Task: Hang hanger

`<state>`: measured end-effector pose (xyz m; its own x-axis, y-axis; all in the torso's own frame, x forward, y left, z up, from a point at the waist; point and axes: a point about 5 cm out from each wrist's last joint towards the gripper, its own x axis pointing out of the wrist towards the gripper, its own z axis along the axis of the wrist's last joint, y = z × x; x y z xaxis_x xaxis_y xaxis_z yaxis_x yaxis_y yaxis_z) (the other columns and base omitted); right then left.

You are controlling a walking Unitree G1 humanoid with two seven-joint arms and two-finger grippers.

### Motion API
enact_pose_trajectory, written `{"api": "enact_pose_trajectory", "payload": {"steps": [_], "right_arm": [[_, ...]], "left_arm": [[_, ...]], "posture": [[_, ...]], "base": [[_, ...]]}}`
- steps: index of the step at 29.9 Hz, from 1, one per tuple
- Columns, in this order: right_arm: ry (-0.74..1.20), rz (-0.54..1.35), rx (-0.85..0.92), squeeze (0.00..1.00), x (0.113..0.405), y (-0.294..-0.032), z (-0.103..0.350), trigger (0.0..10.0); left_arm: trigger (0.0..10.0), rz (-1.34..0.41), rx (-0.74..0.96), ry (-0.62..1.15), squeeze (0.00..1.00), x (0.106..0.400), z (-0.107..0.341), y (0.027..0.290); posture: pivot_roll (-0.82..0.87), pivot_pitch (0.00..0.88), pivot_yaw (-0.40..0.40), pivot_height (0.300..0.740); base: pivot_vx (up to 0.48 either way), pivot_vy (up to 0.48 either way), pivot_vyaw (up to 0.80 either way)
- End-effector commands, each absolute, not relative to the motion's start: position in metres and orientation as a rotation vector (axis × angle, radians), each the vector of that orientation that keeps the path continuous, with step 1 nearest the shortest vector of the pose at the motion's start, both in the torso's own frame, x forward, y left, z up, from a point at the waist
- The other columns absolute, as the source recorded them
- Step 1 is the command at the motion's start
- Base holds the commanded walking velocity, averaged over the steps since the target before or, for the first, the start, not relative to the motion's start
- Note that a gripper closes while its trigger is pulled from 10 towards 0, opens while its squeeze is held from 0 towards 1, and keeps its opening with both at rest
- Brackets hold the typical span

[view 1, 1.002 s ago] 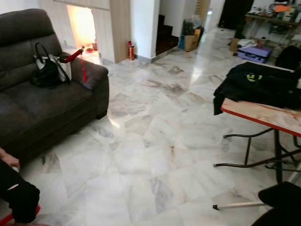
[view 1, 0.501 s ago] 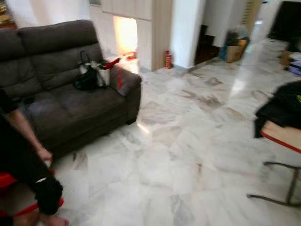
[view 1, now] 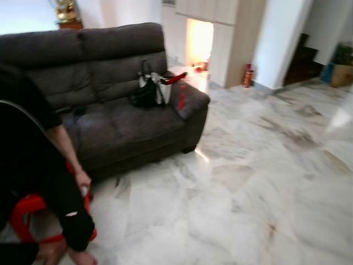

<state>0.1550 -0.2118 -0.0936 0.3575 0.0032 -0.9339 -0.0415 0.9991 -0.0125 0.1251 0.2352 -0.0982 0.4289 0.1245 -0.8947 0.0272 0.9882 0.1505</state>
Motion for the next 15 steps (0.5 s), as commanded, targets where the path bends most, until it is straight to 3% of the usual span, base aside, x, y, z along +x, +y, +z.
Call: {"api": "enact_pose_trajectory", "payload": {"steps": [1, 4, 15], "right_arm": [[1.133, 0.055, 0.01, 0.0, 0.1662, -0.2045, -0.0899, 10.0], [1.135, 0.043, 0.025, 0.0, 0.1657, -0.2043, -0.0902, 10.0], [1.148, 0.05, 0.022, 0.0, 0.1667, -0.203, -0.09, 10.0]], "left_arm": [[10.0, 0.075, 0.12, 1.135, 0.0, 0.1232, -0.0989, 0.2353], [10.0, 0.077, 0.118, 1.134, 0.0, 0.1233, -0.0989, 0.2354], [10.0, 0.09, 0.111, 1.13, 0.0, 0.1247, -0.0983, 0.2363]], "posture": [[0.12, 0.0, -0.038, 0.74], [0.13, 0.0, -0.042, 0.74], [0.14, 0.0, -0.044, 0.74]], "base": [[0.326, 0.0, 0.8], [0.332, 0.0, 0.45], [0.346, 0.0, -0.78]]}}
